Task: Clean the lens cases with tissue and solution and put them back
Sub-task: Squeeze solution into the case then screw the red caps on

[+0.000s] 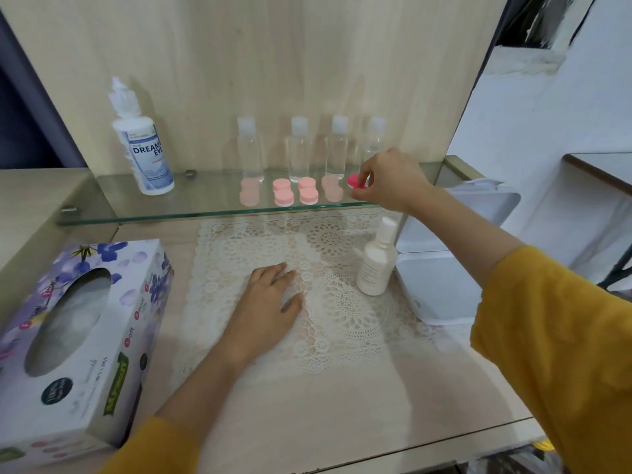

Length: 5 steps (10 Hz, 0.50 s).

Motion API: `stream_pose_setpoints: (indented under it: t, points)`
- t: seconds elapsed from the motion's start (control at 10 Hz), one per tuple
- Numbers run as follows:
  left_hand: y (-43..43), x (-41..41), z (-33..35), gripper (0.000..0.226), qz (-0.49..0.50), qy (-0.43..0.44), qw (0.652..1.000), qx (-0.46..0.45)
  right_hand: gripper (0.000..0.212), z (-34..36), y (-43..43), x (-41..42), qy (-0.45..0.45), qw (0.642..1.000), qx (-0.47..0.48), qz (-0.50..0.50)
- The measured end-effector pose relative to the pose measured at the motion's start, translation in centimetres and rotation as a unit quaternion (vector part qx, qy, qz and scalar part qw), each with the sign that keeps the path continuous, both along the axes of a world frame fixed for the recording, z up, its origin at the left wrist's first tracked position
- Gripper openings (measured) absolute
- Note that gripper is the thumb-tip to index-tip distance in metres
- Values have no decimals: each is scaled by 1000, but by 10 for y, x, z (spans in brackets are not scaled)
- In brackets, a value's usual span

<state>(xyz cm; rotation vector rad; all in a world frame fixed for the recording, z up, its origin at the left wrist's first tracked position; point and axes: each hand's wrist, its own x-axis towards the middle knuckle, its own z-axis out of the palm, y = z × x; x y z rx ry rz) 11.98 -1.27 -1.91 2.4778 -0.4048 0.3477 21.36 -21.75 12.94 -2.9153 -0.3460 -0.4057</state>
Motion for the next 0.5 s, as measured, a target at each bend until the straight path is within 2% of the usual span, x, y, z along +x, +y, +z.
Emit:
stream_pose_setpoints:
  t: [0.3,0.4,0.5]
  points:
    - [1,1,-1,49,1,-1,1000,2,22,9,-7,0,-10,999,30,-7]
    - [1,1,-1,49,1,0,1000,1,10,17,-15,3,-10,999,11,-31]
    - [1,0,0,49,0,0,1000,0,10,22,-21,2,29,998,-14,-50]
